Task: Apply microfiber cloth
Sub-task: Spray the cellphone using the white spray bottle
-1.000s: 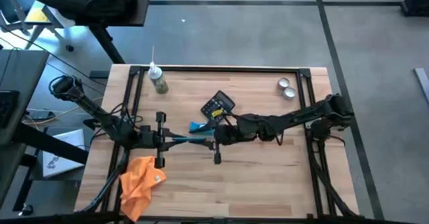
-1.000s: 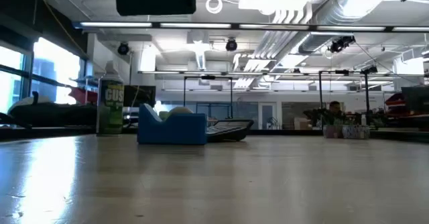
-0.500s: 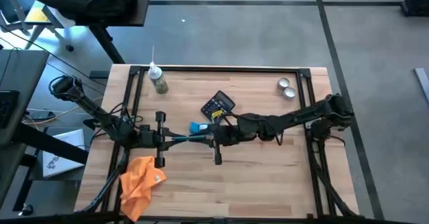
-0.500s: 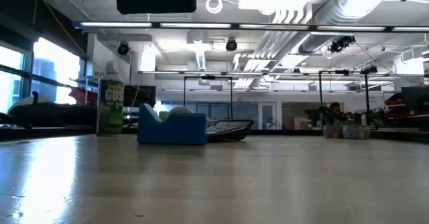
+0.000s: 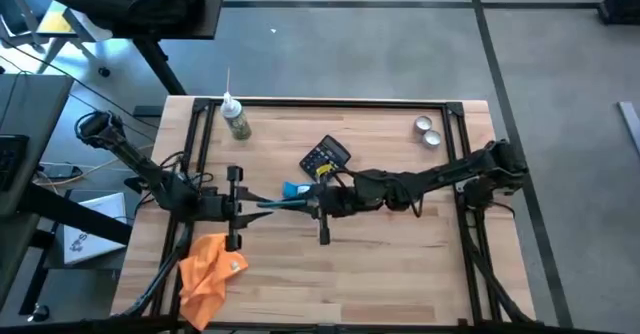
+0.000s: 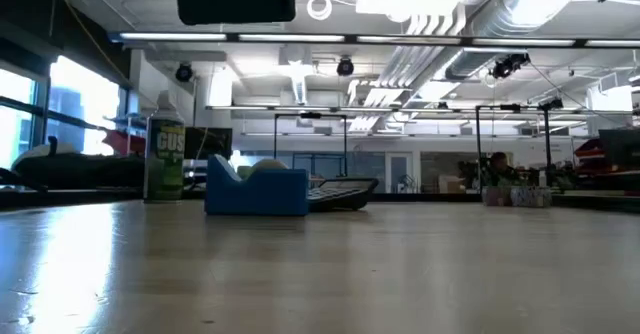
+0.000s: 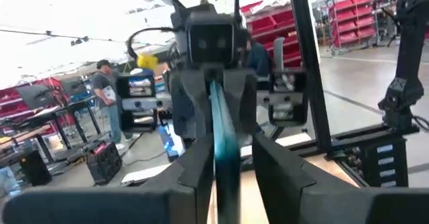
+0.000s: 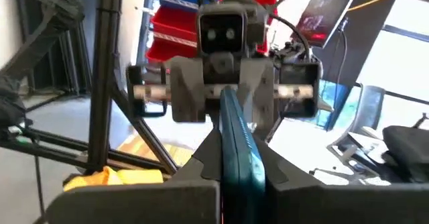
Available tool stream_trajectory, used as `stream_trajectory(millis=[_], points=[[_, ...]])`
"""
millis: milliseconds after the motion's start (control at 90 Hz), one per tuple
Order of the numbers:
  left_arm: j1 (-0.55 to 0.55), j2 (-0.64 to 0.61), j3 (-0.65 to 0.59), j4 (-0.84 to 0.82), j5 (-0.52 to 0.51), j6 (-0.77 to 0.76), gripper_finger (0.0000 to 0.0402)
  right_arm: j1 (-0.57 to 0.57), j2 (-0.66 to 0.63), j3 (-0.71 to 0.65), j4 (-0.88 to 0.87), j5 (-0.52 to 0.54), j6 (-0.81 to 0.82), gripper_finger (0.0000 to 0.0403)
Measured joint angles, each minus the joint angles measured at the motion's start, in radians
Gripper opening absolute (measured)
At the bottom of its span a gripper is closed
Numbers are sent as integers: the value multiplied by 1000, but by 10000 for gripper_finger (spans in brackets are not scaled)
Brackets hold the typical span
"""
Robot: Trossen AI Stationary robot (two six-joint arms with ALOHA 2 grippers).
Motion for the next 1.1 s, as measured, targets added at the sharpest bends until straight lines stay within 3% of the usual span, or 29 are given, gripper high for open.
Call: stream_trajectory(millis=[89, 267, 333, 500, 622, 767, 944, 1100], points=[[-25, -47, 0, -45, -51, 19, 97, 12, -46, 0, -97, 58, -28, 1], [-32, -119, 0, -152, -337, -11, 99, 45, -163, 0, -360, 149, -21, 1], [-12, -129, 0, -157, -397, -18, 99, 63, -198, 0, -443, 199, -6, 1], [93, -139, -6, -196, -403, -28, 99, 68, -254, -57, -535, 307, -3, 0], [224, -193, -55, -198, -332, -38, 105, 22, -278, -149, -509, 282, 14, 0], [428, -319, -127, -196, -334, -60, 133, -49, -289, -240, -463, 263, 24, 0], [648, -409, -223, -165, -356, -64, 184, -133, -288, -278, -405, 193, -4, 0], [786, -398, -274, -167, -468, -155, 218, -197, -288, -279, -388, 187, -46, 0]])
